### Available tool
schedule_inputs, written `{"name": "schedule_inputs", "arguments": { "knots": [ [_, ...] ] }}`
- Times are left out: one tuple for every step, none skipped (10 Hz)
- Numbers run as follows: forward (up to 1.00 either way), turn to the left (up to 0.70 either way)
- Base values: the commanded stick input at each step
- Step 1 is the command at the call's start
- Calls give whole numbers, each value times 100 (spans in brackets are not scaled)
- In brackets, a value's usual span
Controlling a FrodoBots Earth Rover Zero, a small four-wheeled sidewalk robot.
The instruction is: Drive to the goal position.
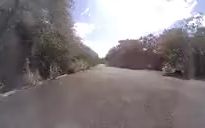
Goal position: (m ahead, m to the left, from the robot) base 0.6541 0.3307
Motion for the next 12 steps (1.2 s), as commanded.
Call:
{"name": "schedule_inputs", "arguments": {
  "knots": [
    [50, 0],
    [50, 0],
    [50, 0],
    [50, 0],
    [50, 0],
    [50, 0],
    [50, 0],
    [50, 0],
    [50, 0],
    [50, 0],
    [50, 6],
    [50, 31]
  ]
}}
